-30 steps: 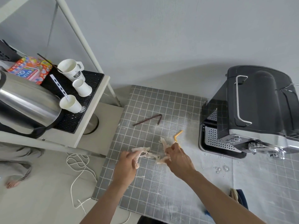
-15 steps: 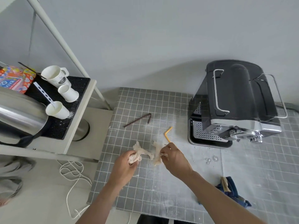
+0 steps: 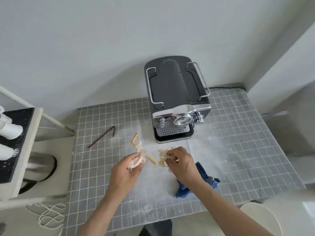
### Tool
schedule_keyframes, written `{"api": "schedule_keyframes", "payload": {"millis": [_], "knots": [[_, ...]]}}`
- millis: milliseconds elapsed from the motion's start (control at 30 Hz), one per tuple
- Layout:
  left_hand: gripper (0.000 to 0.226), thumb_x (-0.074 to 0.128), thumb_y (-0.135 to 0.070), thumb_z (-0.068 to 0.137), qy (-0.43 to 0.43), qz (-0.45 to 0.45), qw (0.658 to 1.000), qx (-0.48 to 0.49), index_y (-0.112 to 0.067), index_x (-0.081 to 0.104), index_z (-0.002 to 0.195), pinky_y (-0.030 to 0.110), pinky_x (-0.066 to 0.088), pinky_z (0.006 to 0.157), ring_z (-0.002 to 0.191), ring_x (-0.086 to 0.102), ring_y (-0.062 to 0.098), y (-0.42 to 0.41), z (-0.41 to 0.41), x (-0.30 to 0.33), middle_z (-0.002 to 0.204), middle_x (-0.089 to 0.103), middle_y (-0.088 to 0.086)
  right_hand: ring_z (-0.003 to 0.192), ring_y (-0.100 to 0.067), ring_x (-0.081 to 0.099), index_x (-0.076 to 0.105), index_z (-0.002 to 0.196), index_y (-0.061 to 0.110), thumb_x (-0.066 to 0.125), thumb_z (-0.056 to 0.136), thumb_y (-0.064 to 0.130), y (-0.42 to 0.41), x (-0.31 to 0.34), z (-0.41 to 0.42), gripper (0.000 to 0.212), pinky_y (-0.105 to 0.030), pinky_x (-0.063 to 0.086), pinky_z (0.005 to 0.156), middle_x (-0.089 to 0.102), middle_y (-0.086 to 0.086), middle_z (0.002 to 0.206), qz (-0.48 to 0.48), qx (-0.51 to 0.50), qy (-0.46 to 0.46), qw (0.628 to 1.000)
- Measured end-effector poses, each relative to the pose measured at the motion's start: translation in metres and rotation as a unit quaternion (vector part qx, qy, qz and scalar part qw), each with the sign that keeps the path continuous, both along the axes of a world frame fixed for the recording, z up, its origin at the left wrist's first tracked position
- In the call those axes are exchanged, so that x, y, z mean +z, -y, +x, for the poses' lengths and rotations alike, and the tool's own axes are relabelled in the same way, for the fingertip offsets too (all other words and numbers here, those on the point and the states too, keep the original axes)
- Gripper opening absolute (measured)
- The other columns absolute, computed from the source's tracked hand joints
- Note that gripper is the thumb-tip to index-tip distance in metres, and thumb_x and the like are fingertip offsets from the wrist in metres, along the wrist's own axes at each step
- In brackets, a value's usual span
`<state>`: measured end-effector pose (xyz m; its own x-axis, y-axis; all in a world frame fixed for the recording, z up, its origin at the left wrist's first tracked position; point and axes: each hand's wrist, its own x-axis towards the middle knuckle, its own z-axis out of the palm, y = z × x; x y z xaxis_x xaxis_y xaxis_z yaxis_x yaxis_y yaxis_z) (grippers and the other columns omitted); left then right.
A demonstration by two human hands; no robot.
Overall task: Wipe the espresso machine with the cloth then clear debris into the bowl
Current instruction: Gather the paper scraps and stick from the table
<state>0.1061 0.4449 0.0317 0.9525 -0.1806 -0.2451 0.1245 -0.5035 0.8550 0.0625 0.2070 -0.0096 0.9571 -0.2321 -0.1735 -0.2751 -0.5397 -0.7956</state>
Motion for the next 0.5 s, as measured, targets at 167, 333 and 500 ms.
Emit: {"api": "schedule_keyframes", "payload": {"millis": [167,333,500], "knots": [[0.034,0.078,-0.033,0.09,0.01,0.003,0.997,-0.083,-0.037,0.07,0.123,0.008,0.045,0.067,0.066,0.059,-0.007,0.078,-0.027,0.018,0.11,0.072,-0.023,0.083,0.004,0.062,0.075,0.107,0.019,0.07,0.093,0.015,0.063,0.014,-0.055,0.016,-0.007,0.045,0.075,0.061,0.012,0.108,0.014,-0.075,0.013,0.997],[0.034,0.078,-0.027,0.091,0.0,0.005,0.985,-0.172,-0.028,0.071,0.124,0.002,0.043,0.079,0.098,0.064,-0.013,0.163,-0.063,0.023,0.117,0.072,-0.02,0.086,-0.002,0.064,0.073,0.113,0.021,0.069,0.096,0.021,0.136,0.022,-0.132,0.018,-0.018,0.052,0.076,0.058,0.016,0.111,0.014,-0.146,0.021,0.989],[0.031,0.077,-0.034,0.092,-0.031,0.001,0.968,-0.248,-0.034,0.07,0.123,0.013,0.055,0.073,0.089,0.072,0.0,0.246,-0.11,0.027,0.105,0.077,-0.013,0.092,-0.002,0.063,0.075,0.109,0.023,0.075,0.093,0.02,0.204,0.022,-0.218,0.016,-0.014,0.051,0.076,0.06,0.018,0.108,-0.005,-0.23,0.044,0.972]]}}
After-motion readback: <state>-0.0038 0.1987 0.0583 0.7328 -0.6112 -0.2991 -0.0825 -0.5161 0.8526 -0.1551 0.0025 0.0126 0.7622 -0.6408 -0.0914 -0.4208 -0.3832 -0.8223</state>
